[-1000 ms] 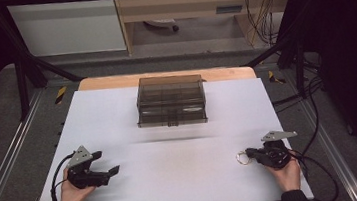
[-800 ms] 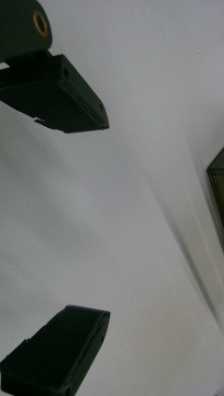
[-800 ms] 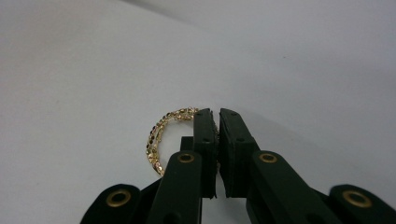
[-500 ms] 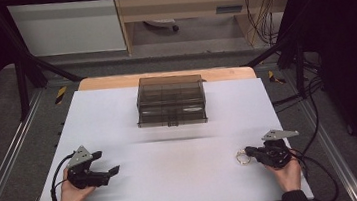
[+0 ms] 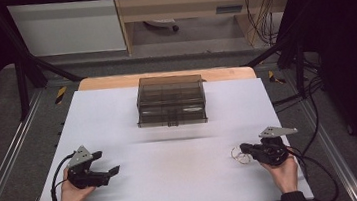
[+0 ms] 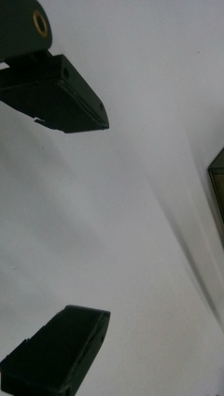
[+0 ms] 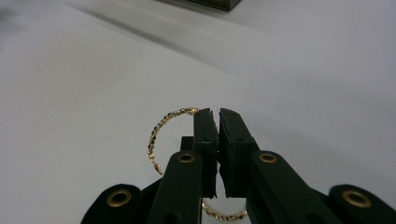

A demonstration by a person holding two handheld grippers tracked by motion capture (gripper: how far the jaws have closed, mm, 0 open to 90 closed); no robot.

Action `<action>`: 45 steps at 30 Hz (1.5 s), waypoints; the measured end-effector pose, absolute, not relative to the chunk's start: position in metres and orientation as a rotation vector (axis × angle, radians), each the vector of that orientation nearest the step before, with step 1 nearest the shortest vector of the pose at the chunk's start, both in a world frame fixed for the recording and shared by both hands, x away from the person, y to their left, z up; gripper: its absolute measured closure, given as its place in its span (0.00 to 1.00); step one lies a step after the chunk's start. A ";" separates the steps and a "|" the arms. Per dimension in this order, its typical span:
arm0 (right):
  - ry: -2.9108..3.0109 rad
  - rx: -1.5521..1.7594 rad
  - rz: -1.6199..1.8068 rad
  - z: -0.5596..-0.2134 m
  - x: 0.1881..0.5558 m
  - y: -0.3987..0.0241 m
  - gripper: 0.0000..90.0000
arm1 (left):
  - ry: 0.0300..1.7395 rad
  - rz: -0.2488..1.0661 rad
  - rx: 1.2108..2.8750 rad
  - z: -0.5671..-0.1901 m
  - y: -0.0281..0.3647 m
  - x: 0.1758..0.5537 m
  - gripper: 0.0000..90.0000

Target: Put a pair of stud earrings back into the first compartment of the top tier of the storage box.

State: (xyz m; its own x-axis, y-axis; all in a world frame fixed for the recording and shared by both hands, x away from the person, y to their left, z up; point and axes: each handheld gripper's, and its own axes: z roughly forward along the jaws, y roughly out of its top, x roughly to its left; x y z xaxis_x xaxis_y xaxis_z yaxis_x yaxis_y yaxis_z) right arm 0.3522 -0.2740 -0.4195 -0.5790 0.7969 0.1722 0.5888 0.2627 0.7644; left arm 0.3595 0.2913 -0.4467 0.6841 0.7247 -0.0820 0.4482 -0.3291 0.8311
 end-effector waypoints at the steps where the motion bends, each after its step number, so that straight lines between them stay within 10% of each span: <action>1: 2.288 1.275 1.219 -0.418 0.352 -0.272 0.96 | 0.907 0.381 1.981 -0.447 0.291 0.360 0.08; 45: 2.365 1.037 1.318 -0.365 0.395 -0.148 0.96 | 0.908 0.381 1.979 -0.447 0.292 0.360 0.08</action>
